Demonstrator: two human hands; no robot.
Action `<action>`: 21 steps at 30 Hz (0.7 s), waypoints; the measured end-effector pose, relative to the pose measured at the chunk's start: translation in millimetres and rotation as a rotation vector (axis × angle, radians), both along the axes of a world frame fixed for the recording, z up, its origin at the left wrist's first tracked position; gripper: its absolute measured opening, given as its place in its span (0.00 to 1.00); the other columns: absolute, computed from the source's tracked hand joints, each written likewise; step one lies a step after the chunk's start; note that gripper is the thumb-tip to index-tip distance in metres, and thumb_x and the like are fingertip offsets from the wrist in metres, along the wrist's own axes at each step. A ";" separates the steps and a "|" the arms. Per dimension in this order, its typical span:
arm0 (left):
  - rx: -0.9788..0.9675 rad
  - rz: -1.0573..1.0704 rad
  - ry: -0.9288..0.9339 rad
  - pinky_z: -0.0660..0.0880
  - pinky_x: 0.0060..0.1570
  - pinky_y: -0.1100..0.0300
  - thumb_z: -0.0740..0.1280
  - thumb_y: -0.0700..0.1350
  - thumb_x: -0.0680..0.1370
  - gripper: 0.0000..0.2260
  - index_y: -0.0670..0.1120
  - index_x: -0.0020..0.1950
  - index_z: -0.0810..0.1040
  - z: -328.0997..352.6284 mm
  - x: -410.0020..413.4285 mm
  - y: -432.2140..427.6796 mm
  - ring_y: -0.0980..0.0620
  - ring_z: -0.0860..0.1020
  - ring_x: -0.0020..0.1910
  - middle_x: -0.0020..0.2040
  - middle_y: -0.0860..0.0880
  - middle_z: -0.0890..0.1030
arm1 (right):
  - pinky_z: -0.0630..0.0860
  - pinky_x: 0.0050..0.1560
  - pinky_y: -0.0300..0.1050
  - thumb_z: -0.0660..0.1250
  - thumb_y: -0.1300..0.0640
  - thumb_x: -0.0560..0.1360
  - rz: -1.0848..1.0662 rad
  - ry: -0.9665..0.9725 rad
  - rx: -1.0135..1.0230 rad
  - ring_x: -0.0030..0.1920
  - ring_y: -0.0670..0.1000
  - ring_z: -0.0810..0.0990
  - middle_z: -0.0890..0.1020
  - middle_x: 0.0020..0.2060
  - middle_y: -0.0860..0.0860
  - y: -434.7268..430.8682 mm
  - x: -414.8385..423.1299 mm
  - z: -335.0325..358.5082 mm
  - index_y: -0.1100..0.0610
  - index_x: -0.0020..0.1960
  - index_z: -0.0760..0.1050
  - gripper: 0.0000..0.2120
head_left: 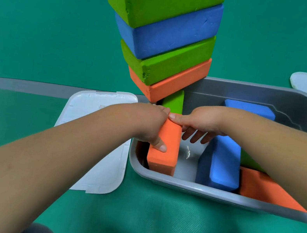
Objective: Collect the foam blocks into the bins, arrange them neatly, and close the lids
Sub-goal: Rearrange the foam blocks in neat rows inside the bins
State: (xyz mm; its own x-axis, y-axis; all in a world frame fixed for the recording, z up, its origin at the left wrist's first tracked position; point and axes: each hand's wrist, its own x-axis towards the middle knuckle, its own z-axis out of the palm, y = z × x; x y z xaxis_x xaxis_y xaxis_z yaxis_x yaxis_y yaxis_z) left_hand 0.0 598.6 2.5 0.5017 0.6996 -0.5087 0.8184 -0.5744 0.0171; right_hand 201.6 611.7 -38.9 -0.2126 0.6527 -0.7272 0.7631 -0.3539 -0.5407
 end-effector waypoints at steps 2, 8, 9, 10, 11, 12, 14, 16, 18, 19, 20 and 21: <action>-0.005 -0.004 0.077 0.68 0.72 0.47 0.75 0.67 0.72 0.50 0.44 0.83 0.55 -3.9 5.0 -0.5 0.43 0.68 0.76 0.82 0.45 0.62 | 0.82 0.58 0.55 0.61 0.21 0.69 0.008 -0.001 -0.017 0.56 0.53 0.84 0.85 0.57 0.52 3.4 0.3 -5.7 0.58 0.68 0.77 0.46; -0.021 -0.006 0.210 0.58 0.79 0.39 0.71 0.68 0.74 0.57 0.45 0.85 0.38 -20.8 20.0 -1.6 0.44 0.50 0.84 0.86 0.48 0.45 | 0.85 0.54 0.56 0.66 0.26 0.71 -0.066 0.097 -0.072 0.55 0.55 0.87 0.86 0.56 0.55 7.5 11.0 -28.2 0.59 0.60 0.82 0.38; -0.017 -0.002 0.232 0.58 0.79 0.39 0.71 0.69 0.74 0.57 0.45 0.85 0.37 -24.5 22.0 -0.3 0.44 0.49 0.84 0.86 0.48 0.44 | 0.85 0.53 0.55 0.67 0.28 0.72 -0.090 0.125 -0.082 0.55 0.56 0.87 0.86 0.56 0.57 7.5 11.0 -30.6 0.60 0.60 0.82 0.37; -0.007 -0.007 0.258 0.57 0.79 0.40 0.71 0.69 0.74 0.57 0.45 0.85 0.37 -28.2 23.8 1.2 0.45 0.48 0.85 0.86 0.49 0.43 | 0.85 0.53 0.55 0.68 0.29 0.73 -0.113 0.149 -0.097 0.55 0.56 0.87 0.86 0.56 0.59 7.8 10.8 -32.7 0.62 0.60 0.82 0.36; 0.004 -0.015 0.285 0.57 0.80 0.40 0.70 0.70 0.74 0.57 0.45 0.85 0.37 -32.4 24.7 2.5 0.45 0.48 0.85 0.86 0.49 0.42 | 0.85 0.53 0.55 0.68 0.30 0.74 -0.129 0.163 -0.117 0.54 0.57 0.87 0.85 0.57 0.60 7.5 9.8 -34.5 0.62 0.60 0.82 0.36; 0.017 -0.025 0.317 0.56 0.80 0.40 0.69 0.70 0.74 0.57 0.45 0.85 0.36 -35.9 24.8 2.8 0.45 0.47 0.85 0.86 0.49 0.42 | 0.85 0.52 0.55 0.68 0.30 0.74 -0.134 0.169 -0.141 0.53 0.57 0.87 0.84 0.59 0.61 7.8 7.6 -35.8 0.62 0.61 0.81 0.36; 0.045 -0.050 0.384 0.54 0.80 0.41 0.67 0.72 0.75 0.56 0.46 0.84 0.35 -43.0 23.2 3.2 0.45 0.47 0.85 0.85 0.49 0.40 | 0.86 0.49 0.56 0.67 0.30 0.75 -0.139 0.182 -0.192 0.53 0.57 0.87 0.82 0.61 0.60 6.6 1.9 -39.6 0.61 0.64 0.80 0.35; 0.068 -0.065 0.428 0.50 0.81 0.42 0.66 0.73 0.75 0.56 0.45 0.84 0.35 -48.8 22.1 3.5 0.45 0.46 0.85 0.85 0.49 0.38 | 0.86 0.46 0.54 0.64 0.30 0.76 -0.143 0.185 -0.210 0.54 0.56 0.86 0.80 0.61 0.58 3.9 -4.7 -43.7 0.59 0.65 0.78 0.34; 0.091 -0.073 0.448 0.48 0.82 0.43 0.66 0.73 0.75 0.56 0.45 0.84 0.35 -51.4 20.6 4.0 0.46 0.46 0.85 0.85 0.48 0.38 | 0.86 0.44 0.52 0.61 0.29 0.78 -0.144 0.191 -0.214 0.54 0.55 0.86 0.80 0.59 0.56 0.0 -12.0 -45.3 0.57 0.62 0.78 0.32; 0.100 -0.078 0.446 0.48 0.82 0.43 0.65 0.74 0.75 0.56 0.45 0.84 0.36 -51.1 19.4 3.8 0.46 0.46 0.85 0.85 0.48 0.38 | 0.86 0.44 0.51 0.59 0.30 0.79 -0.147 0.196 -0.215 0.53 0.54 0.85 0.80 0.57 0.54 -2.4 -15.6 -44.4 0.56 0.60 0.77 0.31; 0.107 -0.085 0.436 0.48 0.82 0.43 0.65 0.74 0.75 0.56 0.45 0.85 0.36 -50.3 18.2 3.5 0.46 0.46 0.85 0.85 0.48 0.38 | 0.86 0.44 0.51 0.58 0.30 0.80 -0.153 0.197 -0.211 0.53 0.54 0.85 0.80 0.57 0.54 -4.5 -17.3 -42.8 0.56 0.59 0.77 0.30; 0.112 -0.096 0.417 0.49 0.82 0.43 0.65 0.74 0.75 0.56 0.45 0.85 0.37 -48.9 16.9 2.9 0.45 0.47 0.85 0.85 0.47 0.39 | 0.86 0.45 0.51 0.58 0.30 0.80 -0.163 0.195 -0.205 0.53 0.54 0.85 0.80 0.57 0.54 -6.8 -17.4 -40.8 0.56 0.58 0.77 0.30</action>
State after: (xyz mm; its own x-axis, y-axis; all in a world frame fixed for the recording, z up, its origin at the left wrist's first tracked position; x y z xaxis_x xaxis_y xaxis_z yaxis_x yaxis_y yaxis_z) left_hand 16.9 601.5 -46.4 0.3348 0.7223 -0.6052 0.6850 -0.6276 -0.3700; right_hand 184.2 604.9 -79.7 -0.2652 0.5336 -0.8031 0.5769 -0.5796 -0.5756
